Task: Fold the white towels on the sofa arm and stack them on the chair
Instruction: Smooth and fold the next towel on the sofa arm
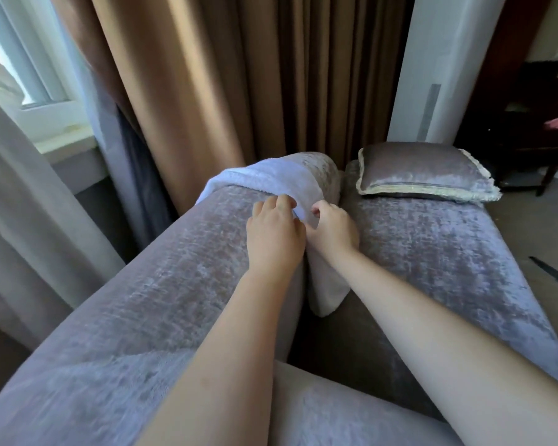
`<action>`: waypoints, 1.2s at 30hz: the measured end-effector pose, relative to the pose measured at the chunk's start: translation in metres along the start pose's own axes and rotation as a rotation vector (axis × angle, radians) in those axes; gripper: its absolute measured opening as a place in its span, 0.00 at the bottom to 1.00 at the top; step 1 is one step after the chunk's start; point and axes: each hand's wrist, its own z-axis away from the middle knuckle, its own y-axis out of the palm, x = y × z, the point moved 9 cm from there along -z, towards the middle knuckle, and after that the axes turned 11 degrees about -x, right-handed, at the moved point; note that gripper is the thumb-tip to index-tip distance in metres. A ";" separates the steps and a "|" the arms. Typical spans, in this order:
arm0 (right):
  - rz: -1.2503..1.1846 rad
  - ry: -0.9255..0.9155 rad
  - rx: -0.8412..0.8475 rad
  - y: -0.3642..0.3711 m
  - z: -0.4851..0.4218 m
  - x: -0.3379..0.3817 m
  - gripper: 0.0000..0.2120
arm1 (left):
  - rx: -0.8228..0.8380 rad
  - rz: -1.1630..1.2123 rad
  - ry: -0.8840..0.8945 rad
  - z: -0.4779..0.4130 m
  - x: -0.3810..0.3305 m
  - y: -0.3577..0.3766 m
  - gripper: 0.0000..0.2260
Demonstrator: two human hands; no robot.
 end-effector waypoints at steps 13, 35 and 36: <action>0.193 -0.109 0.006 0.012 0.008 -0.014 0.07 | -0.019 -0.029 0.075 -0.002 0.002 0.004 0.06; 0.178 -0.084 0.172 -0.294 0.094 -0.062 0.08 | 0.064 -0.140 0.349 0.013 -0.081 -0.093 0.09; 0.193 -0.073 0.148 -0.308 0.096 -0.059 0.09 | 0.038 -0.102 0.351 0.013 -0.089 -0.107 0.08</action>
